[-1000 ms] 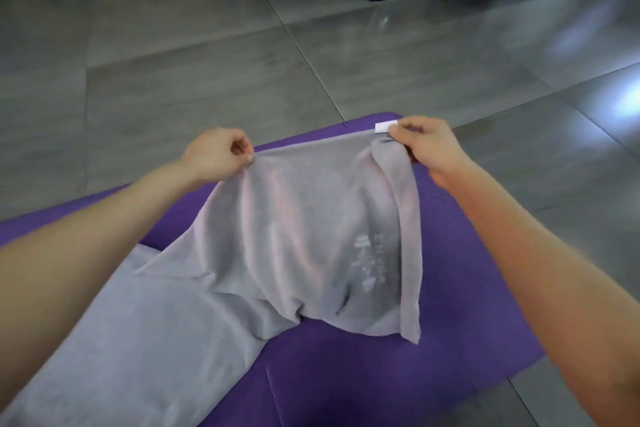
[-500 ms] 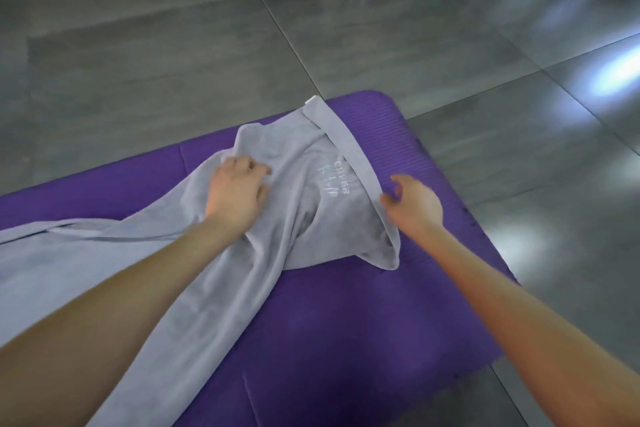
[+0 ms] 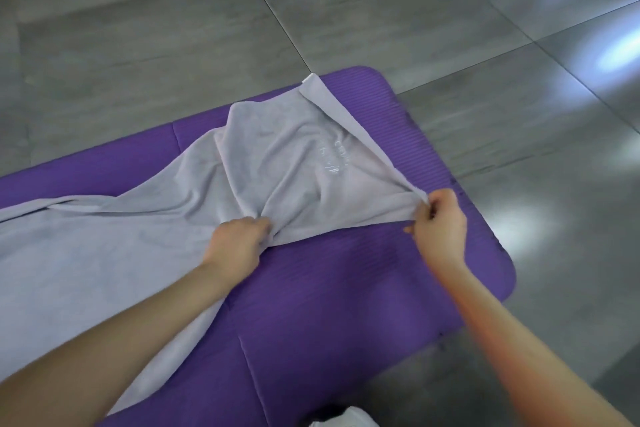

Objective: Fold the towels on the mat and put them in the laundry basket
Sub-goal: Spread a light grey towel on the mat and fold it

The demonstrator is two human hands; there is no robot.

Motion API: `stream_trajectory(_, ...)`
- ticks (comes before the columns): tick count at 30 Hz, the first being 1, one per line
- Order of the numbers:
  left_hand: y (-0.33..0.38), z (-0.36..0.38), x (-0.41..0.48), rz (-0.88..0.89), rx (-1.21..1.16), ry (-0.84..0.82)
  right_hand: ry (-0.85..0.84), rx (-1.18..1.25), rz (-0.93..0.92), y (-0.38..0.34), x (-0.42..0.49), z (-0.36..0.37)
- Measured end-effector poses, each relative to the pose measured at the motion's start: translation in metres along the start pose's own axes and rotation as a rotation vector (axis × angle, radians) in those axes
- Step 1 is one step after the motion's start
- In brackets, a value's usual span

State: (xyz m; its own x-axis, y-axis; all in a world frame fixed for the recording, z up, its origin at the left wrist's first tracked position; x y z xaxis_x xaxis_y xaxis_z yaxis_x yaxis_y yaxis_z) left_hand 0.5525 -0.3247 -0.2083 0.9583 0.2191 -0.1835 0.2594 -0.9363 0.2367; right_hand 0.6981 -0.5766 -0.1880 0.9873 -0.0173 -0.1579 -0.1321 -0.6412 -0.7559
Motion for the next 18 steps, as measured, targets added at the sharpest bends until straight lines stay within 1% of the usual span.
stream_trajectory(1, -0.003, -0.009, 0.004, -0.073, -0.164, -0.074, 0.039, -0.033, -0.031, -0.003, 0.004, -0.017)
stream_trajectory(2, -0.007, -0.020, 0.008, -0.119, -0.330, -0.176, 0.074, -0.121, -0.052, -0.006, 0.009, -0.035)
stream_trajectory(4, -0.014, -0.039, 0.014, -0.143, -0.595, -0.386, 0.080, -0.431, -0.043, -0.004, 0.022, -0.069)
stream_trajectory(5, -0.016, -0.044, 0.013, -0.140, -0.657, -0.496, 0.030, -0.639, -0.020, -0.001, 0.028, -0.081)
stream_trajectory(6, -0.017, -0.048, 0.011, -0.124, -0.646, -0.595, -0.051, -0.859, 0.006, 0.003, 0.032, -0.090)
stream_trajectory(7, -0.019, -0.047, 0.009, -0.087, -0.559, -0.679, -0.151, -1.067, 0.033, 0.008, 0.035, -0.092)
stream_trajectory(8, -0.019, -0.044, 0.007, -0.037, -0.413, -0.743, -0.248, -1.240, 0.054, 0.011, 0.035, -0.090)
stream_trajectory(9, -0.020, -0.039, 0.009, 0.020, -0.255, -0.764, -0.325, -1.370, 0.066, 0.013, 0.035, -0.087)
stream_trajectory(10, -0.019, -0.034, 0.011, 0.072, -0.129, -0.747, -0.371, -1.453, 0.063, 0.013, 0.037, -0.082)
stream_trajectory(11, -0.018, -0.029, 0.014, 0.079, -0.057, -0.684, -0.396, -1.489, 0.047, 0.010, 0.040, -0.075)
stream_trajectory(12, -0.019, -0.027, 0.019, 0.039, -0.026, -0.589, -0.401, -1.483, 0.012, 0.005, 0.046, -0.066)
stream_trajectory(13, -0.019, -0.025, 0.025, -0.009, -0.011, -0.471, -0.385, -1.427, -0.036, -0.001, 0.053, -0.054)
stream_trajectory(15, -0.024, -0.020, 0.040, -0.059, 0.023, -0.269, -0.285, -1.181, -0.141, -0.013, 0.072, -0.020)
stream_trajectory(16, -0.026, -0.017, 0.048, -0.065, 0.050, -0.222, -0.217, -1.032, -0.199, -0.020, 0.083, 0.000)
stream_trajectory(18, -0.030, -0.013, 0.062, -0.067, 0.087, -0.210, -0.122, -0.831, -0.285, -0.038, 0.108, 0.037)
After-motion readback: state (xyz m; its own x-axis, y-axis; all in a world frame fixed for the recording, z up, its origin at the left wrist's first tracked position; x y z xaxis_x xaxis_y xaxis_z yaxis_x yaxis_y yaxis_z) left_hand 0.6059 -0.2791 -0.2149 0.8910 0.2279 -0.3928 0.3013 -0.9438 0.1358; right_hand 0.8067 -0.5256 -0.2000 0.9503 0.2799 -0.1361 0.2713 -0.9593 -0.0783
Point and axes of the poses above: each hand's wrist, its own x-axis towards the middle knuckle, its own z-axis out of the palm, y = z × x, the point moved 1 cm from there along x, towards the middle knuckle, and after that the axes turned 3 degrees about z, right-handed, at the moved point
